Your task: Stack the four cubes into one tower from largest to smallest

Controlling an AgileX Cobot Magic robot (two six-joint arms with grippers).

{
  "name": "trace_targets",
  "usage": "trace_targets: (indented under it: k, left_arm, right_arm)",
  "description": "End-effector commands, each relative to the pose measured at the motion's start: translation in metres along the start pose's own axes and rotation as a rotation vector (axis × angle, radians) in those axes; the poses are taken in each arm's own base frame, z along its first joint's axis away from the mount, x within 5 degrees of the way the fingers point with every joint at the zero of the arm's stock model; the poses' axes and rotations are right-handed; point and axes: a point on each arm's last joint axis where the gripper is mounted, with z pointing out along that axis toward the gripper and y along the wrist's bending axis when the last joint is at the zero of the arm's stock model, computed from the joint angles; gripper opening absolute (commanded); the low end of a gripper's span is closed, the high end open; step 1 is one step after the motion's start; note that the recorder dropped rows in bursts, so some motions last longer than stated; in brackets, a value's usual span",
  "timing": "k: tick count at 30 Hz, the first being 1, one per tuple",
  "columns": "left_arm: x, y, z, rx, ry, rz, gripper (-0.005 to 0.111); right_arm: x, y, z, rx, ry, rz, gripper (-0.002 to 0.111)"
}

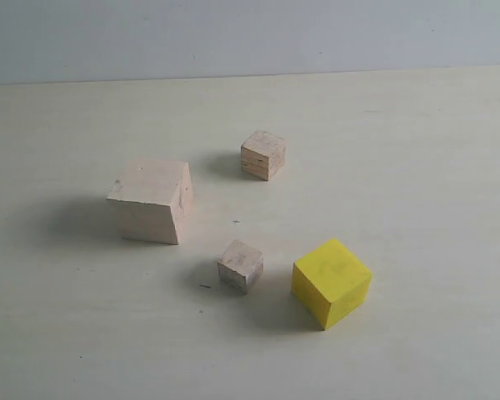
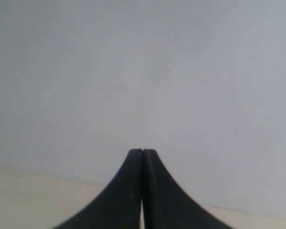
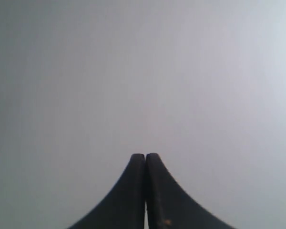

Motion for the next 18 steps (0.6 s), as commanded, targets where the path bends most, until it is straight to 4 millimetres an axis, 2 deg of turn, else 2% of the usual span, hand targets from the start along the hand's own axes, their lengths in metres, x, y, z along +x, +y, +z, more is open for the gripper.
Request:
trace_targets:
  k: [1, 4, 8, 13, 18]
  left_arm:
    - [-0.030, -0.007, -0.002, 0.025, -0.089, -0.015, 0.000]
    - [-0.048, -0.011, 0.003, 0.028, -0.102, -0.011, 0.000]
    - [-0.064, -0.014, 0.022, 0.015, -0.046, 0.000, 0.000]
    - [-0.077, -0.017, 0.060, -0.027, 0.132, 0.000, 0.000]
    - [-0.076, -0.017, 0.098, -0.084, 0.371, 0.001, 0.000]
  right_arm:
    - [-0.018, -0.003, -0.003, 0.011, -0.213, 0.201, 0.000]
    - [-0.019, -0.005, 0.002, 0.018, -0.145, 0.306, 0.000]
    - [-0.026, -0.005, 0.012, 0.006, -0.024, 0.442, 0.000]
    - [-0.036, -0.003, 0.018, -0.030, 0.056, 0.459, 0.000]
    - [-0.033, 0.000, 0.018, -0.086, 0.104, 0.537, 0.000]
